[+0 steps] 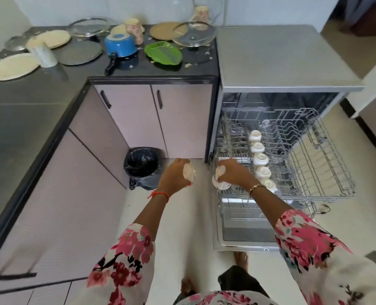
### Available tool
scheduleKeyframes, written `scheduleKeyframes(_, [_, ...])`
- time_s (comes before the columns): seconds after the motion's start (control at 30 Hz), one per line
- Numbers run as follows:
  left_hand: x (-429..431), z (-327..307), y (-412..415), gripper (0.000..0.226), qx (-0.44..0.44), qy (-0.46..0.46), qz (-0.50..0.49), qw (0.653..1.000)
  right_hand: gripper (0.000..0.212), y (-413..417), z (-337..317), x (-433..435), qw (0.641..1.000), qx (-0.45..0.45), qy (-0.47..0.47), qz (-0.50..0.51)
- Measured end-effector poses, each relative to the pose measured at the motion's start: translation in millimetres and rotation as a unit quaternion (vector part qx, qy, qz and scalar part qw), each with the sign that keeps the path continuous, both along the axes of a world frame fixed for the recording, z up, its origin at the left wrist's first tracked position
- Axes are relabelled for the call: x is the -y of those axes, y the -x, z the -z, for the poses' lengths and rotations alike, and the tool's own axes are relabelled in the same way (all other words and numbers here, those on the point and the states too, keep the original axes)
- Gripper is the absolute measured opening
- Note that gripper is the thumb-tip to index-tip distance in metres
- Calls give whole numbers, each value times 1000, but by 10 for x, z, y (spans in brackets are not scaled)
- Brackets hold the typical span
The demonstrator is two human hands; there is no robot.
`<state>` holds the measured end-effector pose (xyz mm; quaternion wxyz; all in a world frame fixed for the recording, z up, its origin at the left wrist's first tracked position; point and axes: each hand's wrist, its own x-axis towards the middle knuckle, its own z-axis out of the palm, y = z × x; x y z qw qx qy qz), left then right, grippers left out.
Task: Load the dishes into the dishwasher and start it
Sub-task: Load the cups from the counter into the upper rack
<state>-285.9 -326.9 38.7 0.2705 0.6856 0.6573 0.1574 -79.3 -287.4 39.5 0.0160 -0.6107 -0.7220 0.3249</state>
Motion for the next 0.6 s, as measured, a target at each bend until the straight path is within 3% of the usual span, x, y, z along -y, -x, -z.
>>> scheduleKeyframes(0.27, [-624,123,-993,66,17,0,38,999,43,-969,212,-390,999,-8,0,45])
scheduleKeyframes(0.6, [-1685,420,-2019,70,27,0,-22,999,55,-2099,473,-1525,1000,-13,10,13])
